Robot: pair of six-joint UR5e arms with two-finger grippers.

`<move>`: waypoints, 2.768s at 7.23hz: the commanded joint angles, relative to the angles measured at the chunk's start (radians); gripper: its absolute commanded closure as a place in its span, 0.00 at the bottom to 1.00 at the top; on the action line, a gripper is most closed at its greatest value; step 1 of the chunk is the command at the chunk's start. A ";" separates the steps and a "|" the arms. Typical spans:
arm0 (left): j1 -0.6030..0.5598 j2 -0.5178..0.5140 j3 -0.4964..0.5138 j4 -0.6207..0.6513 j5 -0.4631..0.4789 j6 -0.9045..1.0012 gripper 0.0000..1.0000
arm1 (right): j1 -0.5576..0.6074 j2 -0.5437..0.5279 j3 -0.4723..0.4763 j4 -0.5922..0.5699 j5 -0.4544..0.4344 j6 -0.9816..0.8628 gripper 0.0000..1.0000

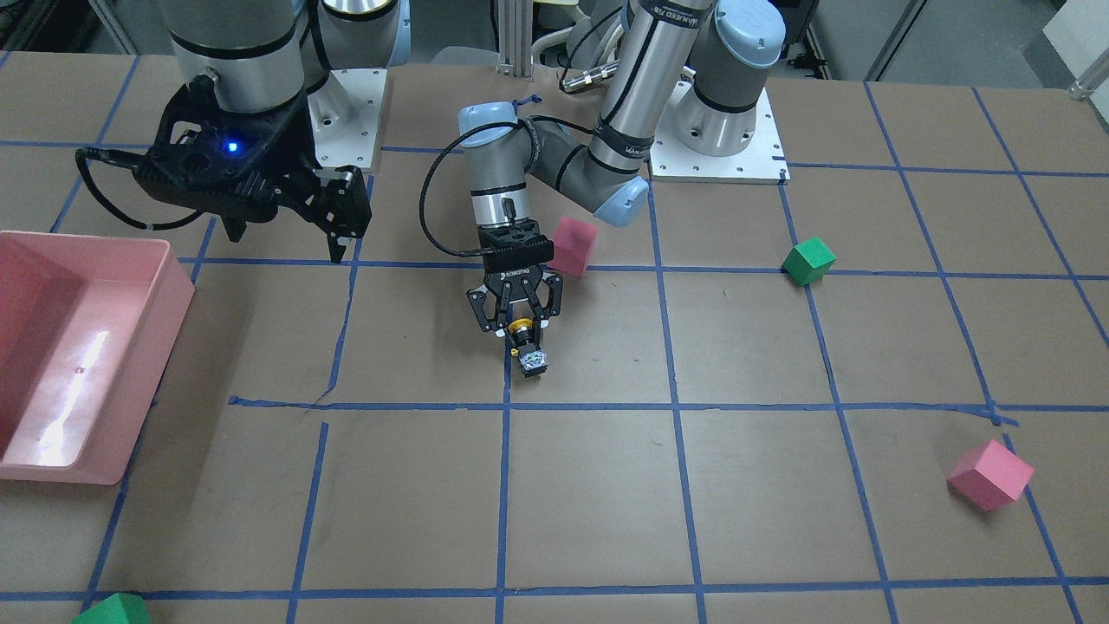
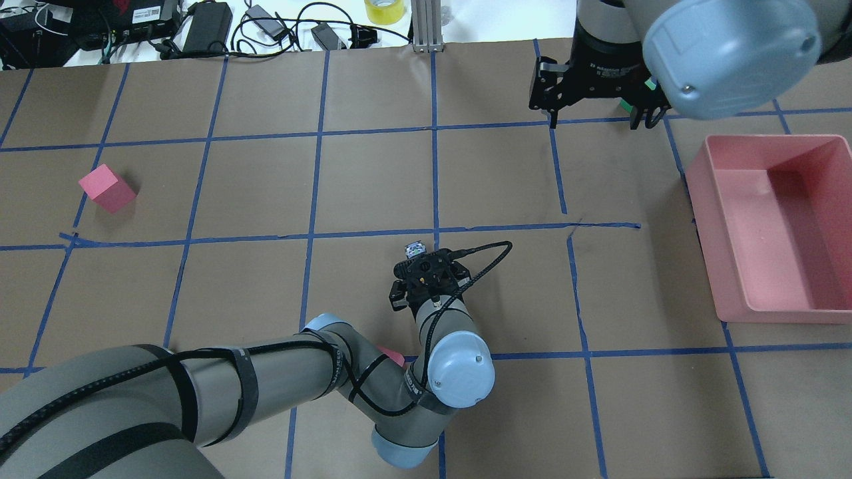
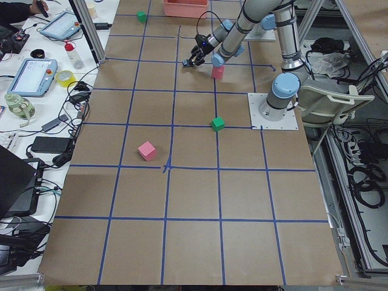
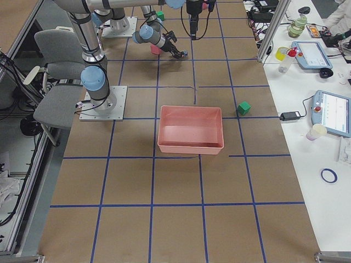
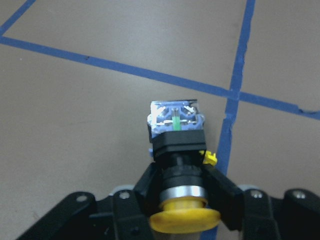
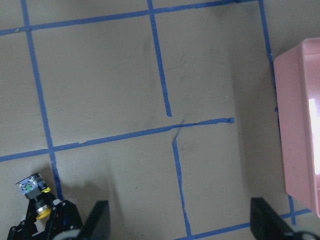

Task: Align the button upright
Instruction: 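Lift and rotate the button cap-up with the left gripper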

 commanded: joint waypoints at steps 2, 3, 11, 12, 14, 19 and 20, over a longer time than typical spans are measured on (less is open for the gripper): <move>0.129 0.094 0.051 -0.023 -0.194 0.027 0.97 | -0.040 -0.039 -0.041 0.117 0.078 -0.083 0.00; 0.193 0.128 0.071 -0.145 -0.295 0.027 0.98 | -0.040 -0.041 -0.041 0.133 0.073 -0.179 0.00; 0.404 0.201 0.503 -1.223 -0.901 -0.530 1.00 | -0.039 -0.041 -0.028 0.213 0.021 -0.389 0.00; 0.406 0.185 0.496 -1.222 -0.922 -0.601 1.00 | -0.039 -0.041 -0.028 0.213 0.021 -0.389 0.00; 0.421 0.149 0.494 -1.222 -1.022 -0.697 1.00 | -0.039 -0.041 -0.027 0.214 0.021 -0.393 0.00; 0.564 0.126 0.296 -0.969 -1.245 -0.488 1.00 | -0.039 -0.056 -0.025 0.208 0.064 -0.464 0.04; 0.567 0.116 0.296 -0.967 -1.270 -0.488 1.00 | -0.042 -0.058 -0.025 0.166 0.075 -0.432 0.04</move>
